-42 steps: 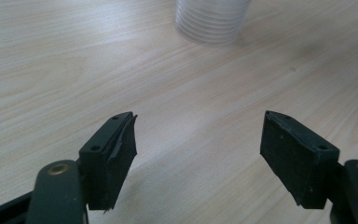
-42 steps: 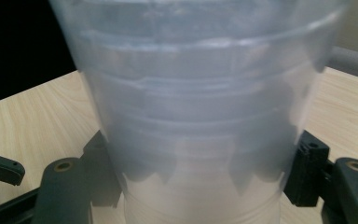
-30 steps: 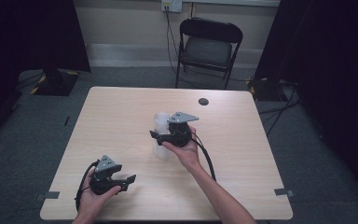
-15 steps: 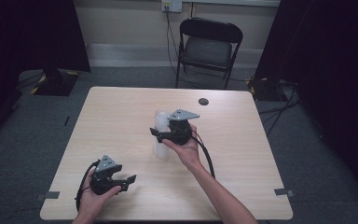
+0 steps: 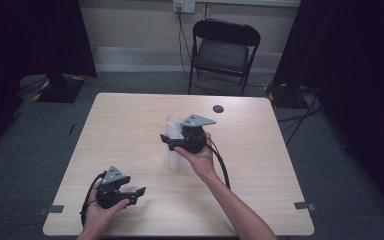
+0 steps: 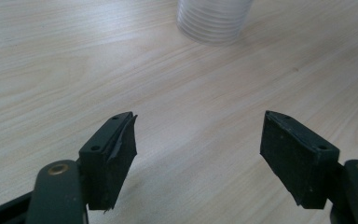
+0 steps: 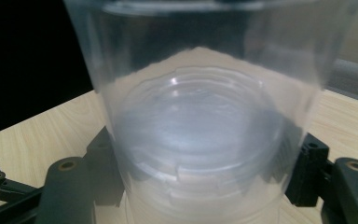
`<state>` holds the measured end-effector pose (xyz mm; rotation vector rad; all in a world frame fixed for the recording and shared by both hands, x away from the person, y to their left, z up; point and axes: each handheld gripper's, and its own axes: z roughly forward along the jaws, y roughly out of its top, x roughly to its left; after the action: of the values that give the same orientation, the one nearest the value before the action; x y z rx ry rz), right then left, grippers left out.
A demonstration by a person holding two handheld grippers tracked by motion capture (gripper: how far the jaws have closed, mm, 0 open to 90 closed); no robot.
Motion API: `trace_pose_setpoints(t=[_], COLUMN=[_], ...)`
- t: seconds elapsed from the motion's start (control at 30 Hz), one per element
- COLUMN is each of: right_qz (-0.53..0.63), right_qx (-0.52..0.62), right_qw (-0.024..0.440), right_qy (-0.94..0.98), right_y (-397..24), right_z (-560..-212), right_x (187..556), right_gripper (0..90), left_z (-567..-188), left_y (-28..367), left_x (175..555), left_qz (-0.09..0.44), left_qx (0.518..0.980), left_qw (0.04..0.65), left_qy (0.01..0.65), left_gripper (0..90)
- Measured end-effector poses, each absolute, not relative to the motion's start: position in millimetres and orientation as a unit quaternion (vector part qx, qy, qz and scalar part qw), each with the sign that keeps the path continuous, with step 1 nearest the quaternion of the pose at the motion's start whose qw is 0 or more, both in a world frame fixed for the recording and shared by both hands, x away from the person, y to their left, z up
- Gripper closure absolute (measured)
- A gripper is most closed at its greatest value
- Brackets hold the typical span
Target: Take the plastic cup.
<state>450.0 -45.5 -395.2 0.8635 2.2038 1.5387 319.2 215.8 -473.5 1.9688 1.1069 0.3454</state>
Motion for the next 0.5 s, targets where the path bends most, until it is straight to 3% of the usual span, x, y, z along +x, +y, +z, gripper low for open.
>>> trace_pose_setpoints(t=[0.5], right_qz=[0.549], right_qx=[0.301], right_qw=[0.156], right_qy=[0.764], right_y=[-48.5], right_z=[-384.3], right_x=[450.0], right_gripper=[31.6], left_z=[-473.7], left_y=[215.4], left_x=[319.3], left_qz=[0.141], left_qx=[0.785], left_qw=[0.414], left_qy=[0.439], left_gripper=[26.5])
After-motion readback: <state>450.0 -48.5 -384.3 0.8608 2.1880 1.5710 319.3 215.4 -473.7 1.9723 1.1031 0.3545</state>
